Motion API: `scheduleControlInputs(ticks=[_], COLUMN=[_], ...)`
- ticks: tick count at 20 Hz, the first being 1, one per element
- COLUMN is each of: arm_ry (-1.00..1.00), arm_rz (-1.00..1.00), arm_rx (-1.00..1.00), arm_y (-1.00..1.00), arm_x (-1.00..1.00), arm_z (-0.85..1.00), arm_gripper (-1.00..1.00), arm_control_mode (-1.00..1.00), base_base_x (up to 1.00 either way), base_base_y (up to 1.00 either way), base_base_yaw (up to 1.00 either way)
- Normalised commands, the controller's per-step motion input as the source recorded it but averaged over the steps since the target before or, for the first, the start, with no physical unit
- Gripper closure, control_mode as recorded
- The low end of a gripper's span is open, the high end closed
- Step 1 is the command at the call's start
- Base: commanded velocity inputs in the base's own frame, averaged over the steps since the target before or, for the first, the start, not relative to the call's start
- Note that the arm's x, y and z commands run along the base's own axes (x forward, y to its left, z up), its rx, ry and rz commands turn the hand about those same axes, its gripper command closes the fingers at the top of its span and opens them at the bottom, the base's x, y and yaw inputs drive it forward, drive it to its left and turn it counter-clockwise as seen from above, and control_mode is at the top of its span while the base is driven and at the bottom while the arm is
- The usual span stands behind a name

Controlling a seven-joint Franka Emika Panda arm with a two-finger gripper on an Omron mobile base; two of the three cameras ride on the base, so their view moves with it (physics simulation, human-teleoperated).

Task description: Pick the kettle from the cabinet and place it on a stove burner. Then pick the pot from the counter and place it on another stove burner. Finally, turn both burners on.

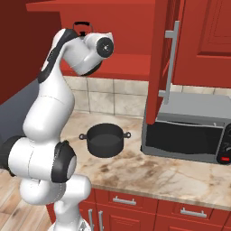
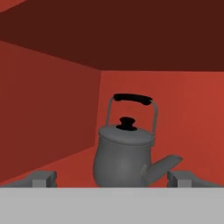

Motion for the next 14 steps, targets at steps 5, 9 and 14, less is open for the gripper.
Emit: scheduleControlInputs(ticks=[5, 9, 14], arm_ry=[-0.01, -0.01, 0.00], arm_rz=[0.02, 0.00, 0.00], arm_rx=[0.01, 0.01, 0.01], arm_y=[-0.09, -0.12, -0.06], arm_x=[0.19, 0.21, 0.24], arm_z=[0.00, 0.03, 0.06], arm_gripper=[-1.00, -1.00, -1.00], arm_control_mode=[-1.00, -1.00, -1.00], base_base_x=[0.00, 0.00, 0.00], base_base_y=[0.00, 0.00, 0.00], base_base_yaw=[0.00, 0.00, 0.00])
